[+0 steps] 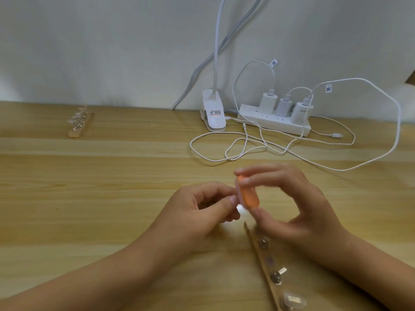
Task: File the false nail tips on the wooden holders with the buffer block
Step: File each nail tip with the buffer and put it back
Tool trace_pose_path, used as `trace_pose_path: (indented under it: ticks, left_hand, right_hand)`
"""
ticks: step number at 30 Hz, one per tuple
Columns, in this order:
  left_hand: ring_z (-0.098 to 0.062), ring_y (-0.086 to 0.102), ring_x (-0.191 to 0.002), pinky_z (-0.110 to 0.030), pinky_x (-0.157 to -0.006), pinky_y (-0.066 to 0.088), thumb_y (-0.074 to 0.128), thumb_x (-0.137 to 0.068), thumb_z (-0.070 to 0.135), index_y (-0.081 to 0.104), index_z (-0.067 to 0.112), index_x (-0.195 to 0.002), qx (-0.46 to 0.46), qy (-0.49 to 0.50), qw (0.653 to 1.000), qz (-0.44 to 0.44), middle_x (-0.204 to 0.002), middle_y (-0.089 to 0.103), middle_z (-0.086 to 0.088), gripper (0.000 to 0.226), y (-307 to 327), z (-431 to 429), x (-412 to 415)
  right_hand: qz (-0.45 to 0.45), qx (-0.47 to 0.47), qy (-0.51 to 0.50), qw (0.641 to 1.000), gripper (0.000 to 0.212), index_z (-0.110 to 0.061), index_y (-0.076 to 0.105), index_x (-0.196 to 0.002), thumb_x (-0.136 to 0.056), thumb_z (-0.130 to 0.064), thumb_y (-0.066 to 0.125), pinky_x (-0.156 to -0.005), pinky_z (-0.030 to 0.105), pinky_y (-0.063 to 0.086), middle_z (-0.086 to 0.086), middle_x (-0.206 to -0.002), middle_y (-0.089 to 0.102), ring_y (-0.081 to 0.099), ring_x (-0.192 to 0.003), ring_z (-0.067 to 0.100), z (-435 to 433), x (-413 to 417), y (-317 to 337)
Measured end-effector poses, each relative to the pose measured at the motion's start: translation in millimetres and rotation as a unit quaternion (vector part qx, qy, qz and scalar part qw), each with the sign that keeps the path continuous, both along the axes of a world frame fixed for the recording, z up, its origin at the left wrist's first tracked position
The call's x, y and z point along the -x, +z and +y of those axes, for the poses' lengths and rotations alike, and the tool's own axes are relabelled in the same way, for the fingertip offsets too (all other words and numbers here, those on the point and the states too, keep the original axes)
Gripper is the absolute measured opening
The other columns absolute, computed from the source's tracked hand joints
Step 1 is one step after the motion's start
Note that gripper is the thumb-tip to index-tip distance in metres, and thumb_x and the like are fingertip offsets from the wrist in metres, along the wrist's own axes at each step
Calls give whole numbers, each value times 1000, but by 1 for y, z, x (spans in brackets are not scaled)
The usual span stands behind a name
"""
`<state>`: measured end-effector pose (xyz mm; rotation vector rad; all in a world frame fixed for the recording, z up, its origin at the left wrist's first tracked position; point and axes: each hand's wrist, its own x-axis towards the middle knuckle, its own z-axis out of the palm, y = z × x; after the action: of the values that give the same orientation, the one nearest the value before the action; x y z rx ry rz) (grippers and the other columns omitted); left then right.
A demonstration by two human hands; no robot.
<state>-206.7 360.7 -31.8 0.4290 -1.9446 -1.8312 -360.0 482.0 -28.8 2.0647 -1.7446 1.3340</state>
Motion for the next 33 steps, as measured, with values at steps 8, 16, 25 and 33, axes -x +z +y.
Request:
trace_pose_path:
  ticks: [8, 16, 25, 33]
  left_hand:
    - [-2, 54, -58, -11, -59, 43, 63, -88, 20, 74, 18, -73, -1, -20, 1000, -7, -58, 62, 5, 19, 5, 0, -1]
    - [-2, 54, -57, -11, -59, 42, 61, -89, 20, 72, 16, -74, 5, -27, 1000, -1, -58, 61, 5, 19, 2, -1, 0]
    - [-3, 54, -56, -12, -58, 42, 58, -82, 23, 71, 20, -69, -11, -36, 999, 18, -58, 62, 4, 19, 0, -1, 1]
    - [-1, 56, -58, -12, -60, 43, 59, -83, 25, 72, 17, -77, -6, -34, 999, 25, -62, 64, 5, 16, -6, -2, 1]
  right_hand:
    - [-5, -5, 4, 1000, 27, -9, 65, -108, -82, -16, 68, -96, 39, 50, 2, -119, 65, 62, -118, 16, 2, 0, 1]
    - [-46, -8, 24, 999, 26, -9, 65, -106, -81, -16, 68, -90, 43, 52, 5, -117, 64, 63, -114, 23, 0, 3, -1]
    - [32, -7, 16, 999, 26, -8, 67, -104, -79, -17, 70, -94, 37, 49, 2, -118, 63, 63, -112, 20, 1, 2, -1]
    - [-102, -13, 33, 994, 27, -9, 64, -107, -82, -16, 69, -90, 44, 52, 4, -117, 64, 63, -113, 25, -1, 3, -6]
